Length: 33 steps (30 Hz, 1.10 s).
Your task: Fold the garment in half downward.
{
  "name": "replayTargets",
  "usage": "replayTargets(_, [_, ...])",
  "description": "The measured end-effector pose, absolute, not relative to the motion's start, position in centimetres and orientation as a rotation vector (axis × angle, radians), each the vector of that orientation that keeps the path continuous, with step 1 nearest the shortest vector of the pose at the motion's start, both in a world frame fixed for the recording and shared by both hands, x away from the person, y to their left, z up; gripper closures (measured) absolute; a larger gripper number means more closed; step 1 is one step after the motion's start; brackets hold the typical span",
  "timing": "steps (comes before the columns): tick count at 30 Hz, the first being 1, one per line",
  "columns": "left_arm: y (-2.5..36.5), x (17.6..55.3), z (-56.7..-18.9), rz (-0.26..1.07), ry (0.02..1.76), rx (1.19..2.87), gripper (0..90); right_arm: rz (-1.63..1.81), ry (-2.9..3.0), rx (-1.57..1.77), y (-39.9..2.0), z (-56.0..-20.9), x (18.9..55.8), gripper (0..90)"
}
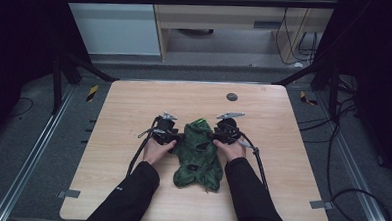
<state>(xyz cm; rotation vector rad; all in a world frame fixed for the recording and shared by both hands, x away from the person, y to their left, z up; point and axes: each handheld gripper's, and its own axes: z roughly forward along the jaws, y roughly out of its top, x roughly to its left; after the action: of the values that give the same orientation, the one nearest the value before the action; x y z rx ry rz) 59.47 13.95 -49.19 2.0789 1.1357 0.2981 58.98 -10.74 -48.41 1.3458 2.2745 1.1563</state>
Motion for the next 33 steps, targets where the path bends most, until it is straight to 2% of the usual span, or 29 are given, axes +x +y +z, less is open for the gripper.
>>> replayTargets(8, [13.5, 59.4, -49.3, 0.285, 1.13, 2.097, 65.7, 1.118, 2.323, 1.365, -10.7, -49.1, 59.2, 65.0])
replayTargets(13, [13.1, 59.4, -49.2, 0.279, 1.133, 2.112, 72.7, 1.101, 2.344, 1.367, -10.5, -49.2, 59.1, 71.9])
replayTargets(14, [12.8, 59.3, -49.1, 0.287, 1.13, 2.122, 78.2, 1.101, 2.353, 1.367, -10.5, -49.3, 59.1, 76.6])
replayTargets(15, [12.8, 59.3, -49.1, 0.287, 1.13, 2.122, 79.0, 1.101, 2.353, 1.367, -10.5, -49.3, 59.1, 76.6])
replayTargets(18, [12.4, 59.2, -48.8, 0.309, 1.134, 2.149, 81.2, 1.099, 2.365, 1.356, -10.4, -49.2, 59.0, 83.6])
replayTargets(21, [12.3, 59.3, -48.7, 0.308, 1.136, 2.158, 82.3, 1.099, 2.364, 1.347, -10.4, -49.2, 59.1, 85.6])
replayTargets(28, [12.4, 58.9, -48.2, 0.324, 1.114, 2.146, 83.1, 1.129, 2.35, 1.328, -10.7, -48.5, 58.8, 86.5])
replayTargets(33, [12.7, 58.5, -46.4, 0.352, 1.081, 2.113, 83.3, 1.181, 2.322, 1.296, -10.9, -47.1, 58.3, 86.7])
